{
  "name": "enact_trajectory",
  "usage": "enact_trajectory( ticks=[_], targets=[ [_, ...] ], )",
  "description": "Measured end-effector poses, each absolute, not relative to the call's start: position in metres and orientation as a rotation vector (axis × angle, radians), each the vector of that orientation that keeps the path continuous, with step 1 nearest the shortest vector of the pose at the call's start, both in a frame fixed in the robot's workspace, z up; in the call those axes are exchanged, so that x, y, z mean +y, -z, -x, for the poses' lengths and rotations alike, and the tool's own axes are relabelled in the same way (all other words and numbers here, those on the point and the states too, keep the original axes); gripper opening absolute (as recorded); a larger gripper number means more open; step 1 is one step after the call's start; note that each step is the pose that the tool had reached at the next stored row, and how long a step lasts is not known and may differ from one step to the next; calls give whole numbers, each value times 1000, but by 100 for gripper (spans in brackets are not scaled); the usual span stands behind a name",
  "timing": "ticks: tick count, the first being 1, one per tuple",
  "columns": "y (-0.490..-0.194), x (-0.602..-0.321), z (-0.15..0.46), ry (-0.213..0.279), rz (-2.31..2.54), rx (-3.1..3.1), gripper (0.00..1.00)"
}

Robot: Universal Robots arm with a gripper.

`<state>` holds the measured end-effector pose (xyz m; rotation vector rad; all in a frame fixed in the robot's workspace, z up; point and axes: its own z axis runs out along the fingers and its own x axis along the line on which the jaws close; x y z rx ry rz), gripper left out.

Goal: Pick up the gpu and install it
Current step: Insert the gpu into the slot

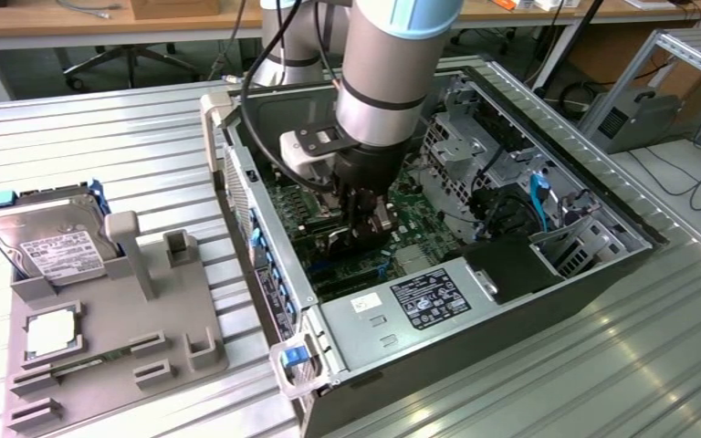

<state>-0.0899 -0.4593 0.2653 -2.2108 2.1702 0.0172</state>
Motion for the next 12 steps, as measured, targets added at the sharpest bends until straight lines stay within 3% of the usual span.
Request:
enact_trajectory(
  ticks=[12],
  targets=[
    [-263, -462, 93, -17, 2209, 2159, 26]
  ],
)
